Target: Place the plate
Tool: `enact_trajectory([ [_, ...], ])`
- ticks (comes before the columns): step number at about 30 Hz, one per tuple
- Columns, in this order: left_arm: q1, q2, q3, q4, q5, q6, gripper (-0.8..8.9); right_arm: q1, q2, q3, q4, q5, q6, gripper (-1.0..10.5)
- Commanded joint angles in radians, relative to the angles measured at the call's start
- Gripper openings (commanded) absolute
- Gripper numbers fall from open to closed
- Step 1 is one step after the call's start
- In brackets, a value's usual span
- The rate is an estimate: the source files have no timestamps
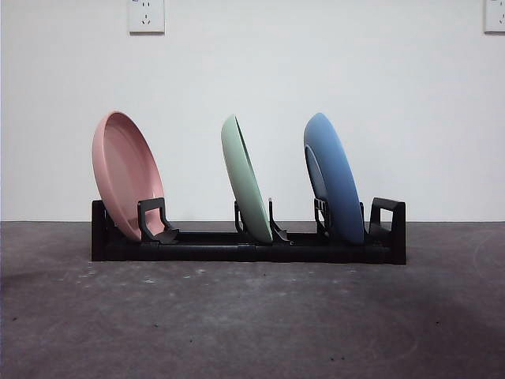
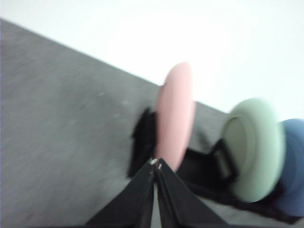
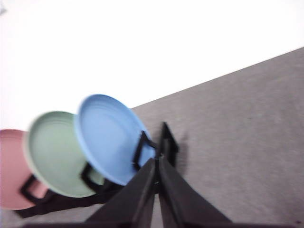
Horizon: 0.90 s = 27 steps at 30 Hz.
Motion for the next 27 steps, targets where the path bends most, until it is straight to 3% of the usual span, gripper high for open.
enact_trajectory([
  [1, -0.011, 0.087, 0.107, 0.012, 0.043, 0.034, 0.11, 0.000, 0.048, 0.097, -0.046, -0.052, 0.004, 0.1],
  [7, -0.027, 0.310, 0.348, -0.071, 0.180, 0.095, 0.11, 0.000, 0.206, 0.310, -0.174, -0.198, -0.082, 0.1],
  [11, -0.049, 0.422, 0.485, -0.136, 0.290, 0.119, 0.11, 0.001, 0.328, 0.428, -0.218, -0.364, -0.153, 0.1],
  [15, -0.083, 0.491, 0.594, -0.227, 0.373, 0.156, 0.10, 0.013, 0.418, 0.510, -0.226, -0.468, -0.208, 0.1],
  [23, -0.150, 0.539, 0.695, -0.409, 0.519, 0.332, 0.10, 0.060, 0.581, 0.608, -0.304, -0.647, -0.292, 0.1],
  [27, -0.167, 0.540, 0.695, -0.431, 0.520, 0.338, 0.11, 0.087, 0.609, 0.608, -0.314, -0.653, -0.323, 0.1],
])
